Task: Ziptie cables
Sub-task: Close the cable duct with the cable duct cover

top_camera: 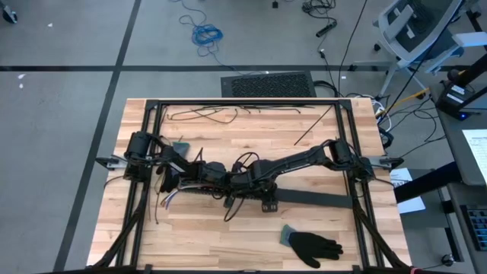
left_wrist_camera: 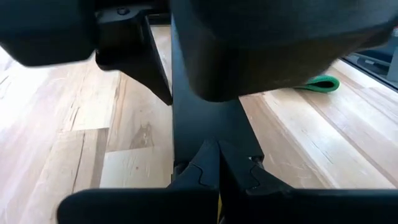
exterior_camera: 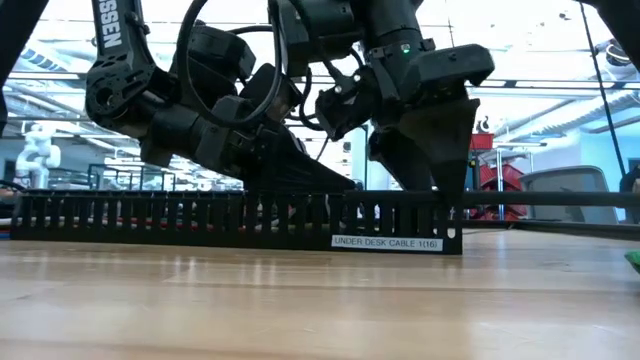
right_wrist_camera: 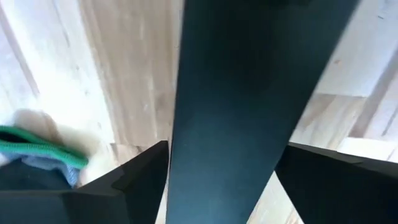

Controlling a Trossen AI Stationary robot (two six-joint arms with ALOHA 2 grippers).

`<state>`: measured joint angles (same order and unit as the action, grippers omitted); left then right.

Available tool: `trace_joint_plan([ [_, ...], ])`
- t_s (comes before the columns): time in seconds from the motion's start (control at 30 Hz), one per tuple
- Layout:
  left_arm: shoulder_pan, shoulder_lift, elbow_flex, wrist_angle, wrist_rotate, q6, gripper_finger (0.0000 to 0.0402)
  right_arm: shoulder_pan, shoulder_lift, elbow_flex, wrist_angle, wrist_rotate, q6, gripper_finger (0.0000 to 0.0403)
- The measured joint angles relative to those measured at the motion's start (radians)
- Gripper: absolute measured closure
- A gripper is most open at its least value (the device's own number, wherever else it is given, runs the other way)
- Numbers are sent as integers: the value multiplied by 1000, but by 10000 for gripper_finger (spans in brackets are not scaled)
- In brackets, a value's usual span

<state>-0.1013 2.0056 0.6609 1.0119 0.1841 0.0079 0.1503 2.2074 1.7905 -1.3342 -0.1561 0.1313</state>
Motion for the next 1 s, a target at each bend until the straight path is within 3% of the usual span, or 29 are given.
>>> trace_joint_plan([
  [0.37,0,2,0,0,-27,-4,402,7,-3,1,-27,-52,-23,92],
  [1.0,1,2,-2,0,-40,-10,402,-5,-5,11,-23,-52,12,87],
])
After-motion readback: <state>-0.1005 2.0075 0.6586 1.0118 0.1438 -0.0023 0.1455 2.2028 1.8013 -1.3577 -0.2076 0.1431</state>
